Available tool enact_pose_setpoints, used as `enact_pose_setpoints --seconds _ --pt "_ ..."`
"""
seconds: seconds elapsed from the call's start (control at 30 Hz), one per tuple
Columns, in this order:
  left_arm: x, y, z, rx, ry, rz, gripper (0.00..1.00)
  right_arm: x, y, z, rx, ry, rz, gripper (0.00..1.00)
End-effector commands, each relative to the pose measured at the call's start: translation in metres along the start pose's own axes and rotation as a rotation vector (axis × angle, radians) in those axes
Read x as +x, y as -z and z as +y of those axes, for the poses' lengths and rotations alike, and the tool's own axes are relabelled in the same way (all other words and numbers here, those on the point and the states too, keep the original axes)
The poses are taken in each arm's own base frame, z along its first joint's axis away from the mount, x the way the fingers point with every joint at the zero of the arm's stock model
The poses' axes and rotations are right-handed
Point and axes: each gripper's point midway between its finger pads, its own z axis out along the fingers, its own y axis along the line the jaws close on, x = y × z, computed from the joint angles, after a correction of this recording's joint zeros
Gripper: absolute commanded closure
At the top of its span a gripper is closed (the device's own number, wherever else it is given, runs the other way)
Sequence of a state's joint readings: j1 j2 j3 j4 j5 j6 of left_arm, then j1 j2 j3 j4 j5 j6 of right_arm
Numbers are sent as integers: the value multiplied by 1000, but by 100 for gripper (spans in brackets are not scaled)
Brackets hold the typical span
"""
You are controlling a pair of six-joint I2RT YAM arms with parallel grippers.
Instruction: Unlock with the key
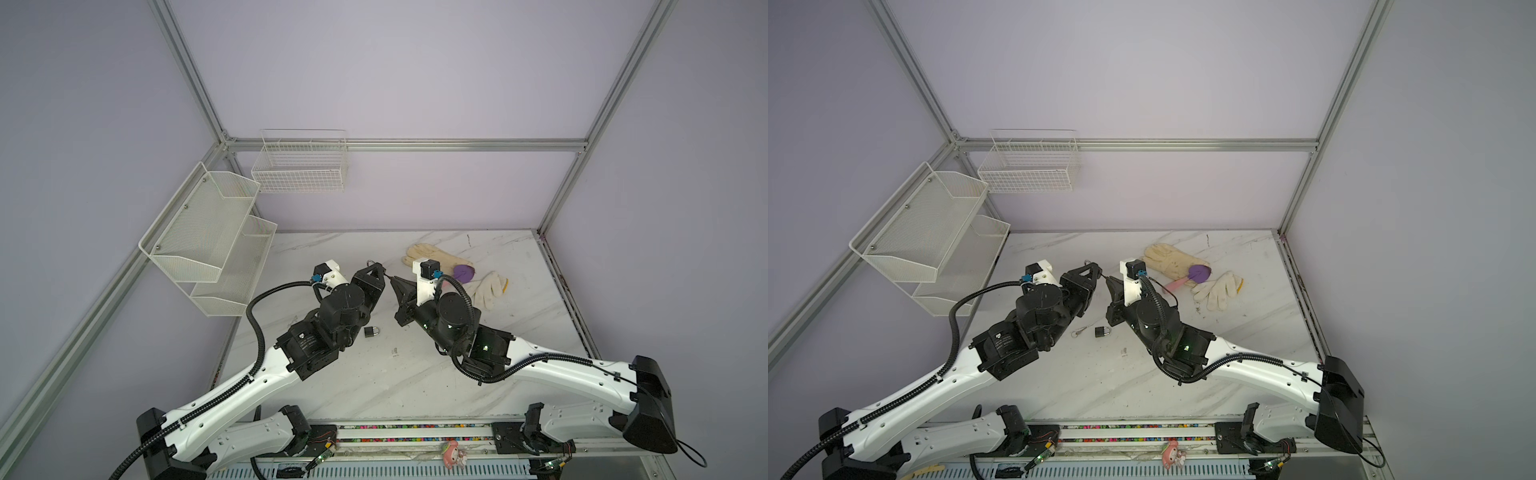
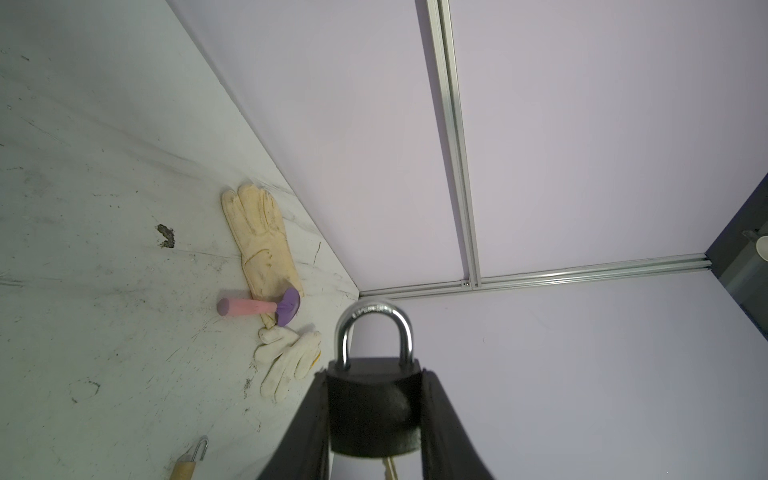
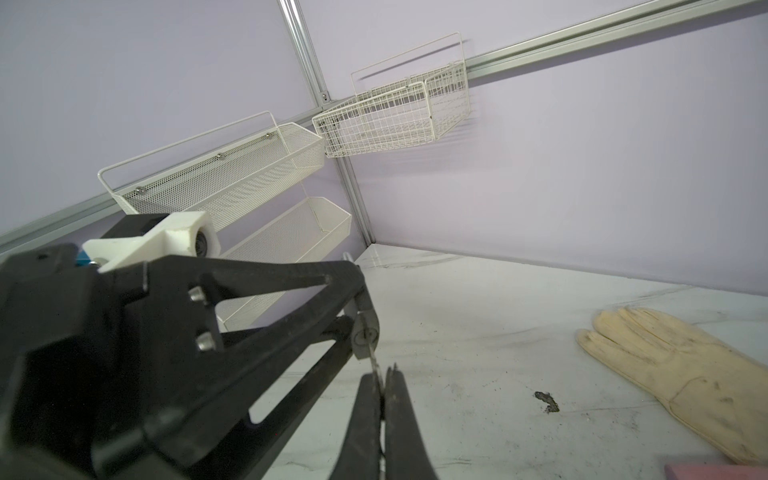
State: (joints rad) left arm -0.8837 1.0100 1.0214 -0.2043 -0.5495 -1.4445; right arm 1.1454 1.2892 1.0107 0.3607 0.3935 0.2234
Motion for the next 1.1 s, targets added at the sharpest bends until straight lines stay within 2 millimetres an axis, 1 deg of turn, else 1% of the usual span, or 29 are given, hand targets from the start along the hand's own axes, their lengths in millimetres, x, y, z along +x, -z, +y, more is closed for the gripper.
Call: enact_pose_setpoints --seconds 0.0,0.07,0.23,0.3,0.5,0.6,0.8,0.9,1.07 --pt "31 11 -12 97 -5 150 100 -9 12 25 -134 -14 -9 100" --pt "28 14 -12 111 14 143 98 -11 19 24 -150 -8 -22 100" --pt "22 21 -14 142 45 137 96 -9 29 18 -152 12 -45 100" --pt "20 23 -16 156 58 135 96 -9 31 12 -130 23 -51 100" --pt "18 26 -21 198 84 145 93 -7 35 2 -96 47 -80 100" --pt "17 27 -20 201 94 150 92 -10 39 1 -102 43 -106 100" --pt "16 27 -16 182 91 145 93 -6 39 -3 -84 73 -100 100" --pt "13 25 -15 174 97 133 97 -7 42 -5 -80 76 -96 100" --pt "10 24 -18 185 109 124 99 -2 46 -10 -70 74 -71 100"
